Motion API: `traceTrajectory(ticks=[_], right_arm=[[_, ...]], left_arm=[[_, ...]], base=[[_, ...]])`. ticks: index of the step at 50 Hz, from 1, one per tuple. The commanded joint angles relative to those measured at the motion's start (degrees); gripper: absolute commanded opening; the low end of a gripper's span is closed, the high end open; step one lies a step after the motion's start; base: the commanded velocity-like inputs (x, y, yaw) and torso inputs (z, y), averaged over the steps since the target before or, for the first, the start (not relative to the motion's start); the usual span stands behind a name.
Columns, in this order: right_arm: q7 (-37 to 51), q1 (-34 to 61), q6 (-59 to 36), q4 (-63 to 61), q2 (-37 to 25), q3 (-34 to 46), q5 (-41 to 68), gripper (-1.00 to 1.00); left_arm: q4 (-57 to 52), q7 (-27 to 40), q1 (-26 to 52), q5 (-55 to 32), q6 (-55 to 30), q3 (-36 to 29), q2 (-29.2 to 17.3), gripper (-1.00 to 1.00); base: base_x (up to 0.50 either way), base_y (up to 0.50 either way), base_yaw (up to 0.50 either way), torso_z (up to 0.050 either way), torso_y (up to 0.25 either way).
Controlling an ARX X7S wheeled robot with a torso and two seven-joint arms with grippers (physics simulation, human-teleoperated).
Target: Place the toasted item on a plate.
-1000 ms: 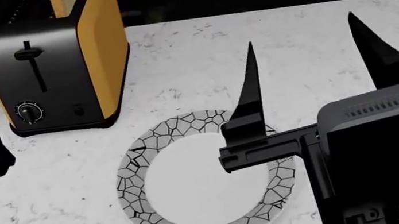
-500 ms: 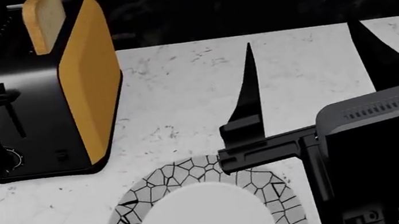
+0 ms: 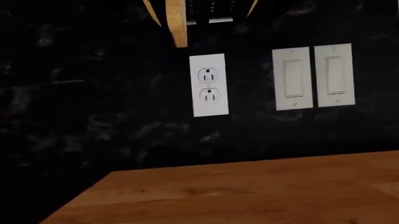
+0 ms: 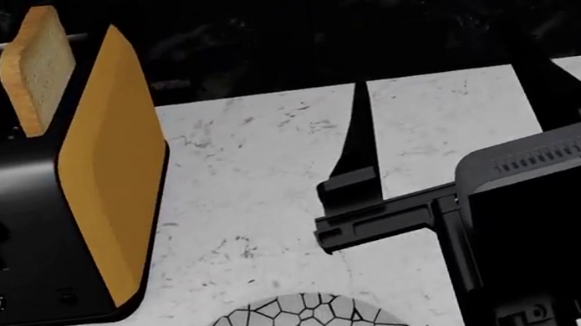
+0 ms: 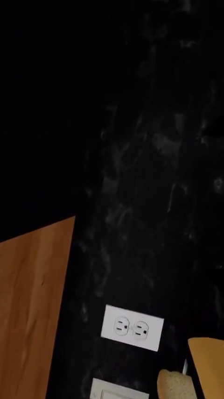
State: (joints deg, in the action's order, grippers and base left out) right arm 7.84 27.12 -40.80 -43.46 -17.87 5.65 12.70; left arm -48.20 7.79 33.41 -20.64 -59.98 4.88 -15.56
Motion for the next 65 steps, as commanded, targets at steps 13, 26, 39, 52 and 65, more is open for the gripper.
traceTrajectory(ticks=[13,26,39,52,65], right_arm=[[1.22,-1.70,0.04,-0.12,0.19,-0.75,0.80,1.00],[1.40,-2.49,0.78,0.27,-0.02,-1.02,1.21,1.00],[1.79,-3.57,1.05,-0.45,-0.36,-1.34,1.58,1.00],[2.06,-4.45,1.81,-0.06,-0.82,-0.94,1.32,1.00],[2.23,-3.43,1.89,0.82,-0.75,-0.36,1.51,1.00]], left_arm=[[-1.06,5.39,23.74,-16.80,-29.94,10.36,7.14,1.00],[14.54,24.17,28.61,-35.93,-29.54,10.04,5.13,1.00],[24.41,24.56,33.37,-34.21,-24.94,-0.69,1.19,1.00],[31.49,19.98,32.31,-29.01,-17.86,-9.22,-1.21,1.00],[34.54,17.78,32.63,-25.85,-14.54,-13.90,-3.47,1.00]], base=[[0.00,0.00,0.00,0.000,0.000],[0.00,0.00,0.00,0.000,0.000],[0.00,0.00,0.00,0.000,0.000],[0.00,0.00,0.00,0.000,0.000],[0.00,0.00,0.00,0.000,0.000]])
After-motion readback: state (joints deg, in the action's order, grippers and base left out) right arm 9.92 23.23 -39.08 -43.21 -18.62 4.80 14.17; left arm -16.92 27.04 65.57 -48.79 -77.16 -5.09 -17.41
